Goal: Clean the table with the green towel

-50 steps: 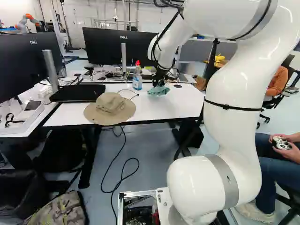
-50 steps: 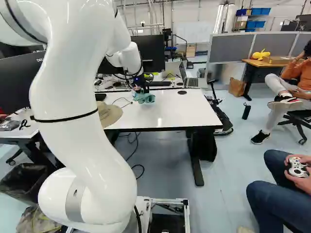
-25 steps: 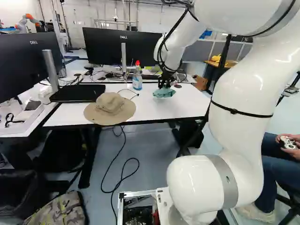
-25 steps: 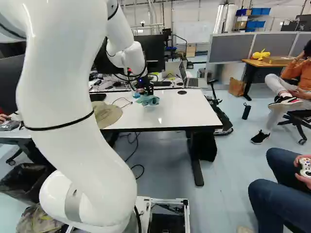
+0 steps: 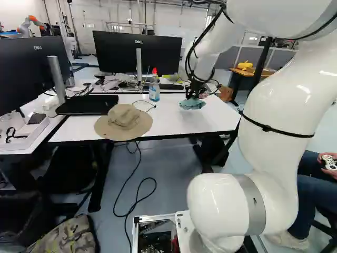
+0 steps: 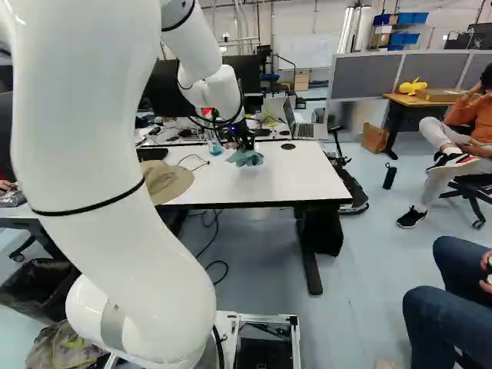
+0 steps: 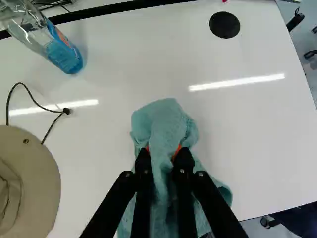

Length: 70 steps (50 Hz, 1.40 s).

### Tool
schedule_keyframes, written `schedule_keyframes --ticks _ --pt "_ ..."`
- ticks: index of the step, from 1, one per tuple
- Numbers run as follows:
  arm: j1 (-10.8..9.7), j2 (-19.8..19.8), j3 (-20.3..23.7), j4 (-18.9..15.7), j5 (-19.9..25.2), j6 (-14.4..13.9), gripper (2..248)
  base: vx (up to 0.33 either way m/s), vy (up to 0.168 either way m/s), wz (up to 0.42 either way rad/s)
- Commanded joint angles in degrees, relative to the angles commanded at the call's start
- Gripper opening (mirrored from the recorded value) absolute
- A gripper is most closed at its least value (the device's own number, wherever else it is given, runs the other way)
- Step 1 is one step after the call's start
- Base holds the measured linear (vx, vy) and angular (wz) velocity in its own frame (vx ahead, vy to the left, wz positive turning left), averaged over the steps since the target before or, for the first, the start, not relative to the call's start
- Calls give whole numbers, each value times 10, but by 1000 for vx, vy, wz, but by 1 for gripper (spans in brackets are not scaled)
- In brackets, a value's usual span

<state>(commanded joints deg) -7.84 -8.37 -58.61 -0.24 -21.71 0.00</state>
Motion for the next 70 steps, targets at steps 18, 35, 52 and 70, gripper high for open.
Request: schedule_keyframes --ticks 18,35,52,70 --pt "-36 3 3 0 0 0 52 0 0 0" --pt "-70 -1 -1 0 0 0 52 0 0 0" --pt "-102 -14 -16 0 0 0 52 0 0 0" --pt "-134 -31 -35 0 2 0 52 0 0 0"
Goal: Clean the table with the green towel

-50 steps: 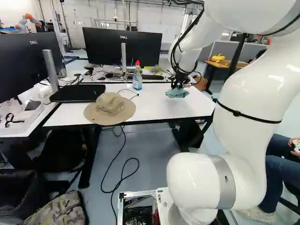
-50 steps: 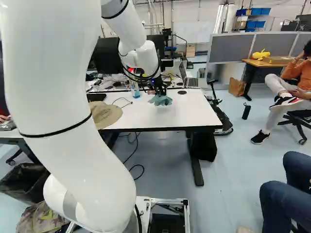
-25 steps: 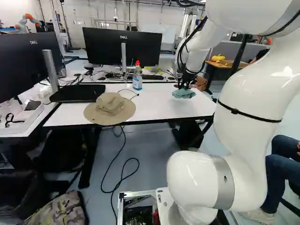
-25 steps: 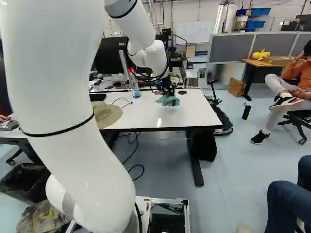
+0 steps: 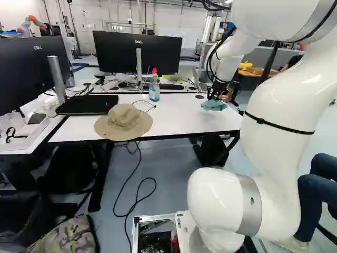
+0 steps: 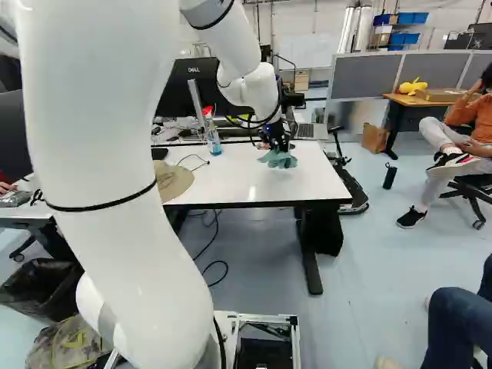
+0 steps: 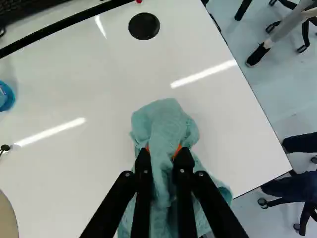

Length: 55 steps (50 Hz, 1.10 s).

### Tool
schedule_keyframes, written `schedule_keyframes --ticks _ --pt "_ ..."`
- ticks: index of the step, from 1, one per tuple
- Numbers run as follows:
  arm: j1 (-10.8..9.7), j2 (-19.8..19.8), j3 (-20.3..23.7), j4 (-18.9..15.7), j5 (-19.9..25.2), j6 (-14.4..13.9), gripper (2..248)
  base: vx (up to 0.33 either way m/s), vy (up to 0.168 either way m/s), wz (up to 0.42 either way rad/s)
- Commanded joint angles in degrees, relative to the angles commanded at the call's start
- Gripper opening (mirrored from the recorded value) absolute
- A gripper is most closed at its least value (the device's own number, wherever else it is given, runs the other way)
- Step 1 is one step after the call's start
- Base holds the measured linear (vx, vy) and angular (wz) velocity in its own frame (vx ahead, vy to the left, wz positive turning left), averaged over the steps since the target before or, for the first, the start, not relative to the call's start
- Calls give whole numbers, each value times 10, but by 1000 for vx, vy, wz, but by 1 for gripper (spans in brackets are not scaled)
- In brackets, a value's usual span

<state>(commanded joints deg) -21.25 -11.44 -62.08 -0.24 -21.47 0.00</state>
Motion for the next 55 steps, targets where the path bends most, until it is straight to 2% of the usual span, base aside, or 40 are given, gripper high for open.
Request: schedule_keyframes --ticks 30,55 --pt "-50 -33 -39 0 9 0 52 0 0 0" --pt "-71 -95 -114 0 9 0 52 0 0 0"
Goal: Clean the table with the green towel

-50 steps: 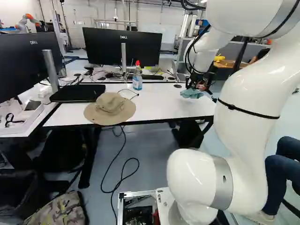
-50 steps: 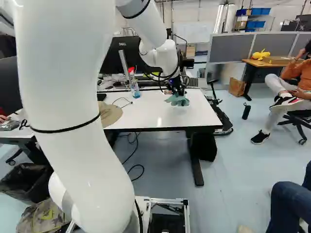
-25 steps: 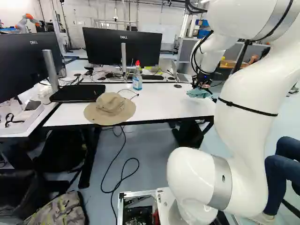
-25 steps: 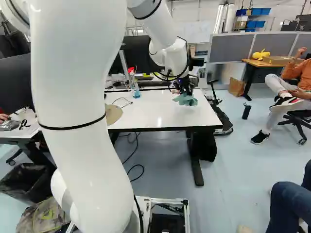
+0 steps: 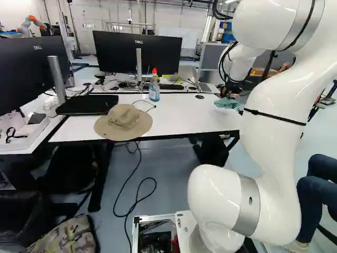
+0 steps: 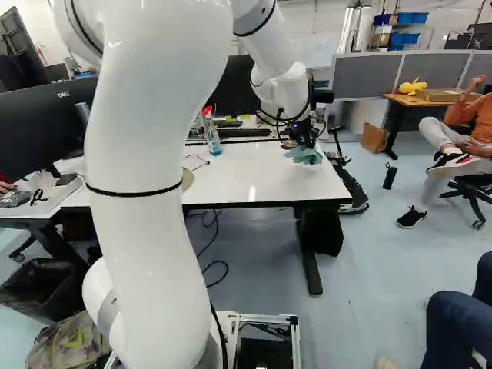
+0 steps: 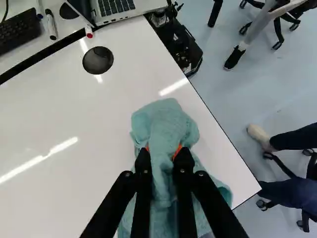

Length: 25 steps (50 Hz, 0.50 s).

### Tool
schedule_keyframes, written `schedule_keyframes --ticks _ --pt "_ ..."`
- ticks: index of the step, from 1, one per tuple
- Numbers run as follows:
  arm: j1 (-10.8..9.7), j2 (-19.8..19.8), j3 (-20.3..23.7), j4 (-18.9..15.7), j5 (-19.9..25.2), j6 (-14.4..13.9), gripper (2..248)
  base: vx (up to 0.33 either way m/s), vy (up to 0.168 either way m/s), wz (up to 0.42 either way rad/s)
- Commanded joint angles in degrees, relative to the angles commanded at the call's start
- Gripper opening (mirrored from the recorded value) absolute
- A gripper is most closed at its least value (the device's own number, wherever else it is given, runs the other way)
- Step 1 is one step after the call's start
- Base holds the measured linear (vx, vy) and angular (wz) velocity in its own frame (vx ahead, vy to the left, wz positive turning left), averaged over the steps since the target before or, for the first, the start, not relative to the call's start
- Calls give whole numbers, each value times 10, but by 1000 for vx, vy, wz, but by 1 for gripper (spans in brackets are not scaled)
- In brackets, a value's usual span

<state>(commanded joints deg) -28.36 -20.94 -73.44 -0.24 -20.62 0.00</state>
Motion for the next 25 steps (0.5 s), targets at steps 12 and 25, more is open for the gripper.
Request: schedule_keyframes --ticks 12,25 --pt "0 -14 -18 0 0 0 52 0 0 0" --pt "0 -14 -18 0 0 0 52 0 0 0"
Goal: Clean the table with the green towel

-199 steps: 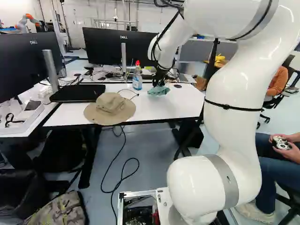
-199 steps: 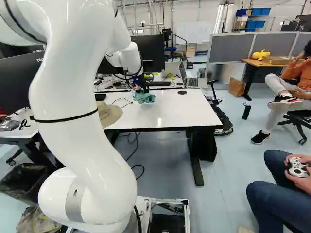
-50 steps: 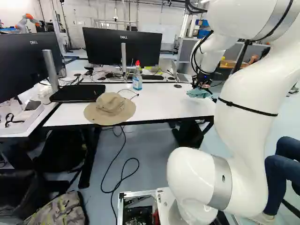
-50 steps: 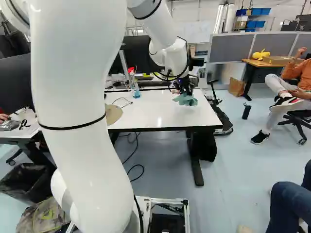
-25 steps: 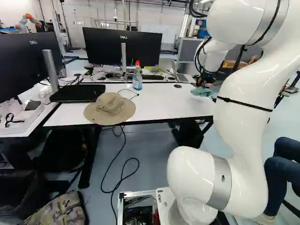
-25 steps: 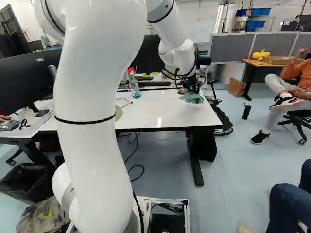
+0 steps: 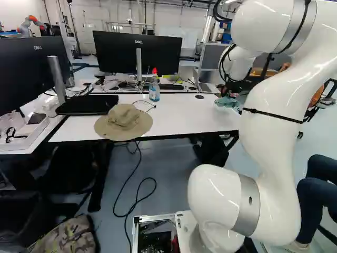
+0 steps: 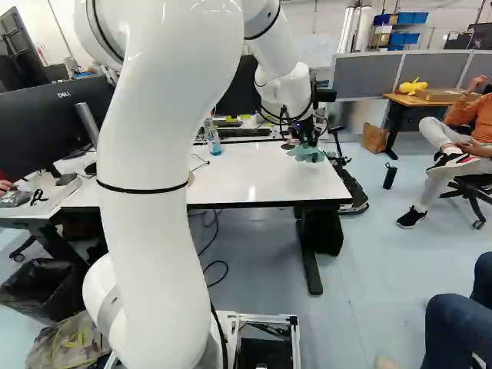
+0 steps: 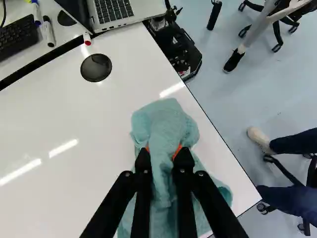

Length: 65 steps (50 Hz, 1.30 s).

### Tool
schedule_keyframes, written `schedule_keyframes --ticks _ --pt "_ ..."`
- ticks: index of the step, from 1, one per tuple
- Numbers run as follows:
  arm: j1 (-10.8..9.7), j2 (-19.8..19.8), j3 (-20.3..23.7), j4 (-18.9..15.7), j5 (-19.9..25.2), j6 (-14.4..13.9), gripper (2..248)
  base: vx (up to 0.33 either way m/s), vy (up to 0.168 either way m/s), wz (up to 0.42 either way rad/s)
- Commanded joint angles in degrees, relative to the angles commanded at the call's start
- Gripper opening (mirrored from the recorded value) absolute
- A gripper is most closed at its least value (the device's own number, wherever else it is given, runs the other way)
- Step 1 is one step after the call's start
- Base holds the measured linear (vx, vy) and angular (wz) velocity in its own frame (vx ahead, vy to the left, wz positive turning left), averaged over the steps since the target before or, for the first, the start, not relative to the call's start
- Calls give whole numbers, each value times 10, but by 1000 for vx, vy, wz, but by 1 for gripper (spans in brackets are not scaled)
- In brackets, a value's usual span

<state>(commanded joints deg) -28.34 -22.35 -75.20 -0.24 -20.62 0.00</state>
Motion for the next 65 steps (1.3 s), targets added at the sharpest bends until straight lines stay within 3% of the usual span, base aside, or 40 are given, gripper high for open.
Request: schedule_keyframes --ticks 12,13,17,18,22,23,28,29,33,34,38,39,65 --pt "0 0 0 0 0 0 59 0 0 0" --pt "0 0 0 0 0 0 91 0 0 0" --pt "0 0 0 0 0 0 91 0 0 0" --pt "0 0 0 0 0 0 125 0 0 0" --pt "0 0 0 0 0 0 125 0 0 0" --pt "0 0 0 0 0 0 160 0 0 0" --pt "0 0 0 0 0 0 160 0 0 0" --pt "0 0 0 0 0 0 197 0 0 0" --pt "0 0 0 0 0 0 197 0 0 0" --pt "0 0 0 0 0 0 233 0 0 0" --pt "0 0 0 0 0 0 233 0 0 0" --pt "0 0 0 0 0 0 247 0 0 0" --pt "3 4 7 0 7 0 247 0 0 0"
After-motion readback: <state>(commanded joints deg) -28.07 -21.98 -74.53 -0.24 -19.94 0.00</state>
